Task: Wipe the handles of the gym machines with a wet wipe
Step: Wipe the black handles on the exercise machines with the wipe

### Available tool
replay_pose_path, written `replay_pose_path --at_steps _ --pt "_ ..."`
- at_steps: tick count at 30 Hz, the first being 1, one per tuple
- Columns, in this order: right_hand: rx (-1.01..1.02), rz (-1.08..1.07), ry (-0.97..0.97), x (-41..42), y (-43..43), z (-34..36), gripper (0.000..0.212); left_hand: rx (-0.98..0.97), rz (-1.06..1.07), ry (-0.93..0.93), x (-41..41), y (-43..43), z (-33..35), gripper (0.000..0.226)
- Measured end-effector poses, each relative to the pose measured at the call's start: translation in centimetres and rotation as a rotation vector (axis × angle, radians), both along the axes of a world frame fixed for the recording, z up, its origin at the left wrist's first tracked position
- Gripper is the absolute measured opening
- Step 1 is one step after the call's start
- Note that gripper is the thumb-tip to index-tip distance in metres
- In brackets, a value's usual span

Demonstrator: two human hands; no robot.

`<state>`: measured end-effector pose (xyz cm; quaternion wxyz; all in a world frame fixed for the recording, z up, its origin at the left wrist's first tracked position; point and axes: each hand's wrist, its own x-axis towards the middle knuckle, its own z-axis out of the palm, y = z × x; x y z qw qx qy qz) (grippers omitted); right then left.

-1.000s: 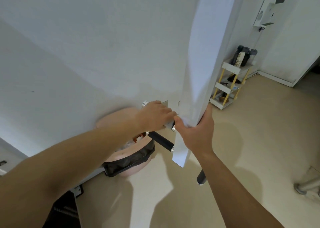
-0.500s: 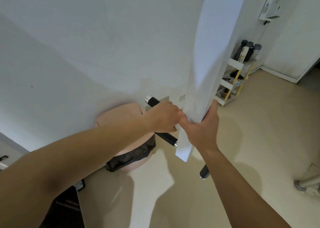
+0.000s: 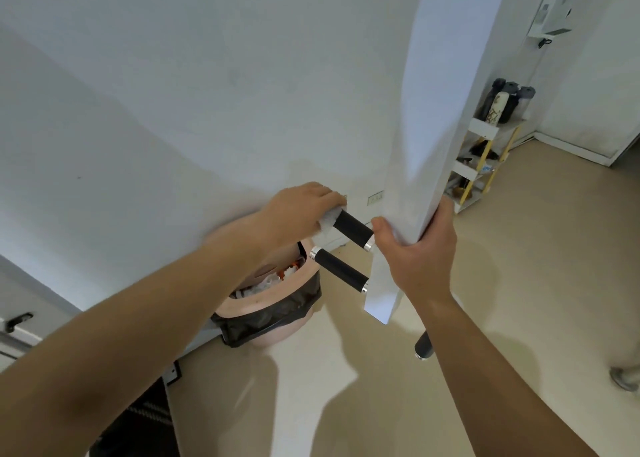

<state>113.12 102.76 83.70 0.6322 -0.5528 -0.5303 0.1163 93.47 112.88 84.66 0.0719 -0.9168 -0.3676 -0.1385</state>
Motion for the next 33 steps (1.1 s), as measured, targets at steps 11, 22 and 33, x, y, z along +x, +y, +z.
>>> replay_pose_path --at_steps 11,22,33 --pt "0.406 -0.453 -0.304 -2.2 -2.2 -2.5 0.049 -0.647 0.808 -1.264 -3.3 -6.0 -3.1 0.017" --pt "-0.669 0.472 0.378 -11.0 -2.8 -5.9 0.019 -1.478 0.496 -1.892 -4.2 -10.2 -8.6 0.035" --pt "-0.699 0.203 0.107 -11.0 1.9 -6.8 0.014 -1.464 0.675 -1.81 -4.1 -11.2 -13.2 0.017"
